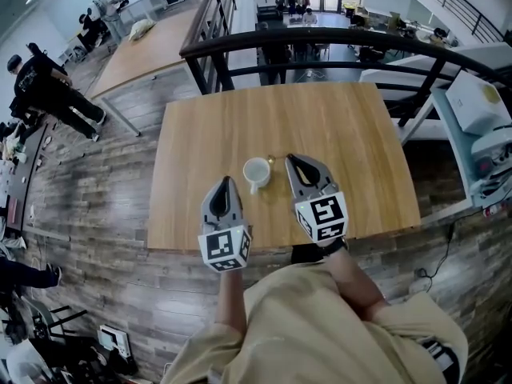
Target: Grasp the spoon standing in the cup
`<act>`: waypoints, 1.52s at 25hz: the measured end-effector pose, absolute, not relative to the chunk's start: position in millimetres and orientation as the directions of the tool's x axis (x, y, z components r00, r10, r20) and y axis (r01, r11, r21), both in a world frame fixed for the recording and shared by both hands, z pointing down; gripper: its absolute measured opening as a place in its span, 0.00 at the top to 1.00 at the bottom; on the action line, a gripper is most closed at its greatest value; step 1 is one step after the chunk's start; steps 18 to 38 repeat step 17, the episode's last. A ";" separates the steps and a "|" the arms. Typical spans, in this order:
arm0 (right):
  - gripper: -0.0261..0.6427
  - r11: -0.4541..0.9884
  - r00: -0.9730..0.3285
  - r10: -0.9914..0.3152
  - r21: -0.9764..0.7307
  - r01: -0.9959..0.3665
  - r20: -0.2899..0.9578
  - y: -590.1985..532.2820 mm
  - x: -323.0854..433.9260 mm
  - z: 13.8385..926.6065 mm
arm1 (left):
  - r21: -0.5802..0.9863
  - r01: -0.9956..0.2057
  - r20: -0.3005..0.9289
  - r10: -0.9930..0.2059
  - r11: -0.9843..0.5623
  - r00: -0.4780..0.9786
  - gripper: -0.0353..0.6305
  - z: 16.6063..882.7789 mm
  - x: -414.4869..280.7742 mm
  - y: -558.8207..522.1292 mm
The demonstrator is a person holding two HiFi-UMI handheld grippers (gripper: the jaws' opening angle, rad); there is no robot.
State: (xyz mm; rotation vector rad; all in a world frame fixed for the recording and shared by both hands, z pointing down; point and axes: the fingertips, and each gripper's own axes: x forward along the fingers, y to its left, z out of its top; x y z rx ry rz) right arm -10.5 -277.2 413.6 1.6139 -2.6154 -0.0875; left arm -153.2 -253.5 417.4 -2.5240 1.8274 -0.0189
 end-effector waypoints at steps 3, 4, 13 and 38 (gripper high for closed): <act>0.94 0.446 -0.445 -0.895 0.086 -0.891 0.033 -278.5 -10.0 417.6 | -0.032 -0.947 -0.005 -0.947 -0.321 0.321 0.93 419.6 -151.3 -256.6; 0.94 0.446 -0.445 -0.895 0.088 -0.891 0.035 -278.9 -9.4 419.3 | -0.030 -0.945 -0.004 -0.946 -0.325 0.325 0.93 420.9 -150.1 -258.1; 0.94 0.446 -0.440 -0.894 0.088 -0.891 0.077 -289.4 -14.4 434.2 | -0.003 -0.933 0.030 -0.933 -0.359 0.359 0.93 436.6 -145.5 -272.5; 0.94 0.448 -0.440 -0.893 0.090 -0.889 0.094 -306.8 -20.5 443.3 | 0.012 -0.933 0.044 -0.932 -0.361 0.361 0.93 446.9 -151.4 -291.7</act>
